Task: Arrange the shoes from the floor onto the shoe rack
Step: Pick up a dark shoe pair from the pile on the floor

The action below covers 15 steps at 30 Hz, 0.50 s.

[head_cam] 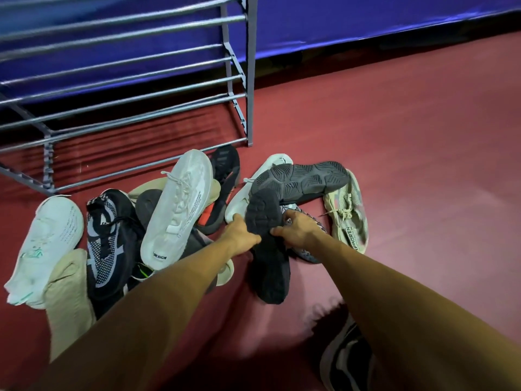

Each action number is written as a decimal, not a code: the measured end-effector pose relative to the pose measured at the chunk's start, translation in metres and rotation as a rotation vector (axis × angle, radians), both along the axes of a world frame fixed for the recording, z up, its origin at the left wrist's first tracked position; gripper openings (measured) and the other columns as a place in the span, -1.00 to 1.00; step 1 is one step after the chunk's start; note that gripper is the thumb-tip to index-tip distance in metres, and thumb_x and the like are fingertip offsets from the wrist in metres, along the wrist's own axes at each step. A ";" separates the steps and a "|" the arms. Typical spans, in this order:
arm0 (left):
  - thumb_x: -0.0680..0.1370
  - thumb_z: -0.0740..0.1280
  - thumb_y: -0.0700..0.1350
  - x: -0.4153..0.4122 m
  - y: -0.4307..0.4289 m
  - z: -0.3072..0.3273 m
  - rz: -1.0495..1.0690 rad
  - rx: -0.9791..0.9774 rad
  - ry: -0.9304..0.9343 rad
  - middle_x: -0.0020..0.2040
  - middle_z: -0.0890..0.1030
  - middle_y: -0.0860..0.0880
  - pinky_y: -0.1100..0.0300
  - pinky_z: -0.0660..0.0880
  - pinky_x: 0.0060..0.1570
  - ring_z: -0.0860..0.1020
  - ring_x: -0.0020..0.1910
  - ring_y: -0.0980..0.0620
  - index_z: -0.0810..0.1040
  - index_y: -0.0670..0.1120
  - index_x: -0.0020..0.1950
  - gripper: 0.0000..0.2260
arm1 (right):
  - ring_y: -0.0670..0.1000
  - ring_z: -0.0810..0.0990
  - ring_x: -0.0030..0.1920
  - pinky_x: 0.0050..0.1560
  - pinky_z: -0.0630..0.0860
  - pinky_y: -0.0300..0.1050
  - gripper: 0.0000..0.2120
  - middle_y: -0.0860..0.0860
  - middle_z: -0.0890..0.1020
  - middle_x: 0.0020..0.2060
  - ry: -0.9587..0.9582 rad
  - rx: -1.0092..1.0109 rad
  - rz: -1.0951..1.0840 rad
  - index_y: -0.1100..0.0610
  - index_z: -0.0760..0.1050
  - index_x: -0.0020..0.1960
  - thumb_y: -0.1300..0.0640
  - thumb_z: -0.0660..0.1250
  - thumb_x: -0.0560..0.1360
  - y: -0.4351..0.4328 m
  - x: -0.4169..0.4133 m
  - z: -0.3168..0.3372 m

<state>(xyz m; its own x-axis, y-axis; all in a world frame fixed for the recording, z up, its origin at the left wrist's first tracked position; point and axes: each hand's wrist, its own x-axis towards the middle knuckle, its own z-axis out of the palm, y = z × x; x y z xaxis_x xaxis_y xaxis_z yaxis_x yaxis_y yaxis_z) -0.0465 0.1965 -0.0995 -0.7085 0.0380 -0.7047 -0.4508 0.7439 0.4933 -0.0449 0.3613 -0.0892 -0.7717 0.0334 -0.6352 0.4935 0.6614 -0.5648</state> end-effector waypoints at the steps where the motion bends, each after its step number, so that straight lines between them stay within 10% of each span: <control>1: 0.45 0.43 -0.06 -0.003 -0.003 -0.001 -0.005 0.017 -0.018 0.11 0.56 -0.13 0.09 0.50 -0.08 0.56 0.01 -0.10 0.35 -0.17 0.27 -0.53 | 0.16 0.68 0.02 0.12 0.60 0.09 -0.79 0.08 0.67 -0.06 -0.016 -0.020 0.019 0.07 0.49 0.02 0.08 0.48 0.47 -0.001 -0.001 0.004; 5: 0.32 0.47 -0.03 -0.016 -0.018 0.004 -0.002 0.065 -0.024 -0.17 0.58 -0.09 0.15 0.48 -0.35 0.56 -0.32 -0.03 0.45 -0.13 0.12 -0.57 | 0.16 0.68 -0.12 0.08 0.64 0.10 -0.76 0.09 0.65 -0.16 -0.038 -0.102 0.041 0.20 0.54 0.11 0.18 0.48 0.48 -0.006 -0.007 0.024; 15: 0.39 0.46 -0.11 -0.010 -0.061 0.092 0.091 0.186 0.201 -0.16 0.63 -0.04 0.22 0.43 -0.36 0.57 -0.29 0.02 0.47 -0.04 0.08 -0.69 | 0.04 0.63 -0.38 -0.23 0.61 -0.11 -0.80 0.02 0.63 -0.41 0.142 0.019 0.268 0.13 0.55 -0.16 0.11 0.56 0.39 -0.043 -0.029 0.121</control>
<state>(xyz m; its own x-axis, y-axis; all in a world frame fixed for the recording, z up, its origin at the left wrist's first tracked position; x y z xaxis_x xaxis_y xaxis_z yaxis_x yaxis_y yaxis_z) -0.0565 0.1355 -0.0077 -0.8398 0.0834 -0.5365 -0.3908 0.5932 0.7039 -0.0735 0.3187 0.0313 -0.8357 -0.1722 -0.5215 0.2173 0.7685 -0.6019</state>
